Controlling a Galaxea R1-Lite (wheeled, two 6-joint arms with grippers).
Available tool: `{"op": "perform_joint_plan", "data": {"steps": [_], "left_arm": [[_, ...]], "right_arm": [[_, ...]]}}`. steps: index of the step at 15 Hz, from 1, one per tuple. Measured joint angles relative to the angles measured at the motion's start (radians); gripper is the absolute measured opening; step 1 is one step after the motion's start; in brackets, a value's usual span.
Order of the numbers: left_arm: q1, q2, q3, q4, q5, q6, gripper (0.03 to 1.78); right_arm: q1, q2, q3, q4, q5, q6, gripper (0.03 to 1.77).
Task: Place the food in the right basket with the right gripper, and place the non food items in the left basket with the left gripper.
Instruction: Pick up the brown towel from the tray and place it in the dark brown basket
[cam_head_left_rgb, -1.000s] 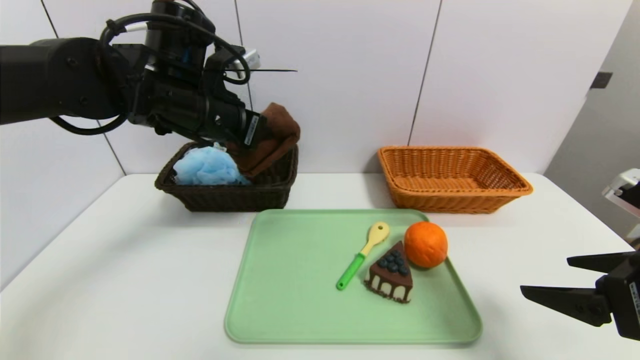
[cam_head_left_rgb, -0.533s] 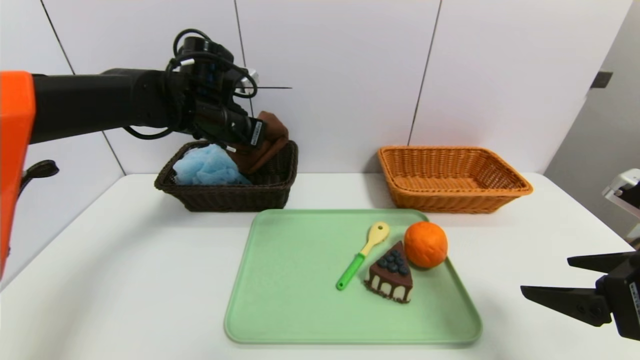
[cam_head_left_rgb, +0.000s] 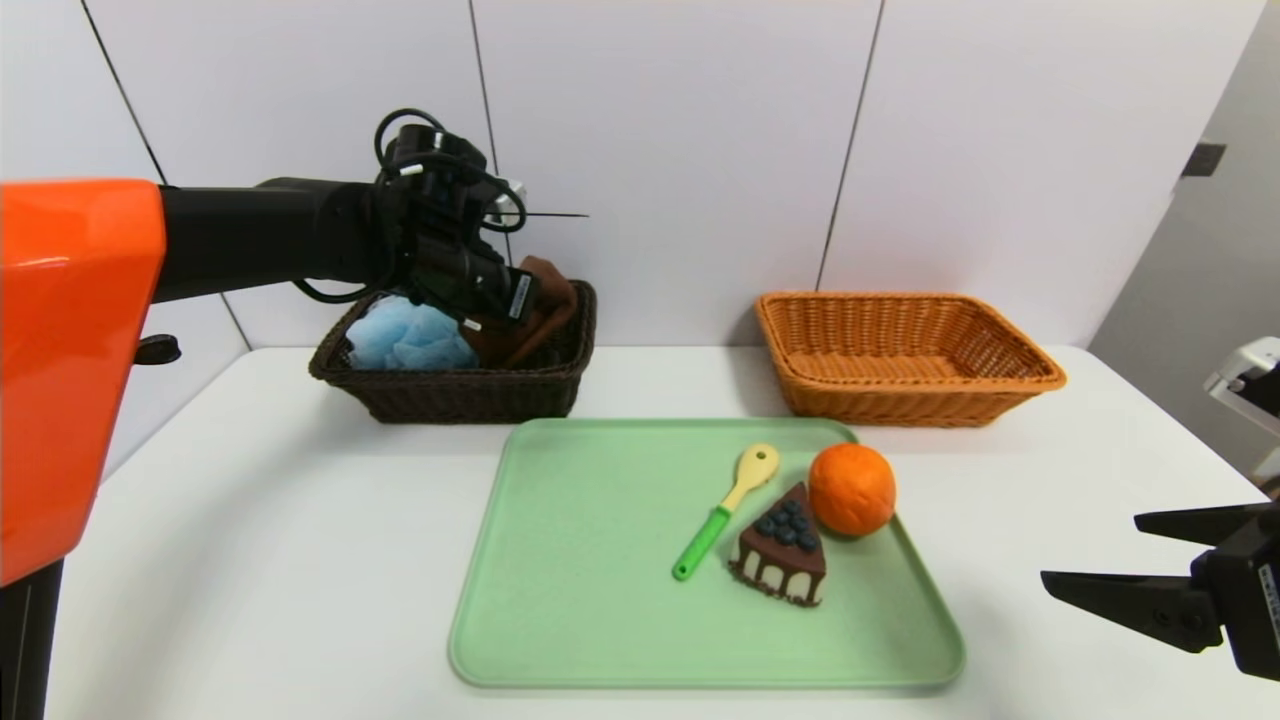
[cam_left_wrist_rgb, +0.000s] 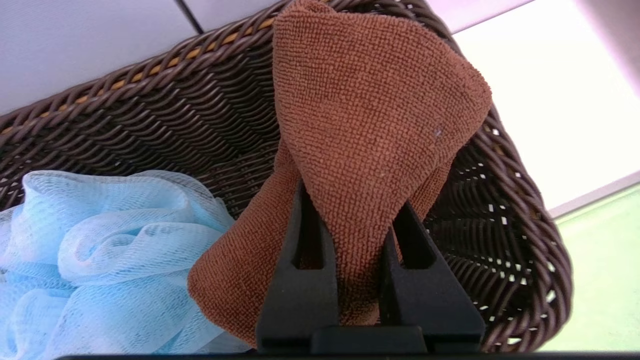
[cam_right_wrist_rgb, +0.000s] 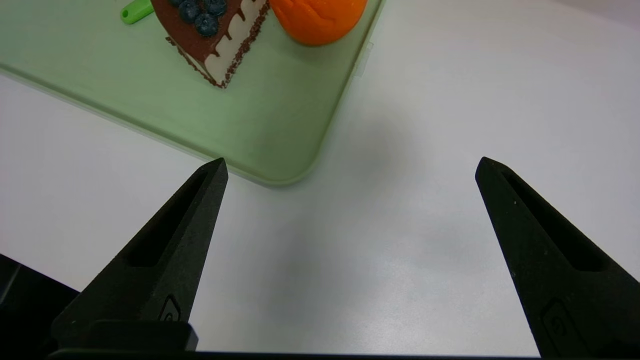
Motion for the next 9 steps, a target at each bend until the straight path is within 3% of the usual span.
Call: {"op": "perform_joint_plan", "data": {"steps": [5,6,9], "left_arm": [[0.0,-0.008,0.001,0.004,0.0,0.004,0.26],[0.0,-0.008,0.004,0.006,0.0,0.002,0.33],[0.0,-0.008,0.006,0.008,-0.003,0.001,0.77]], "right_arm": [[0.001,0.0,-0.001,0.001,0.0,0.0,1.71],[0.001,0.0,0.001,0.001,0.0,0.0,1.71],[0.0,-0.001,0.003,0.001,0.0,0.0,1.71]]}}
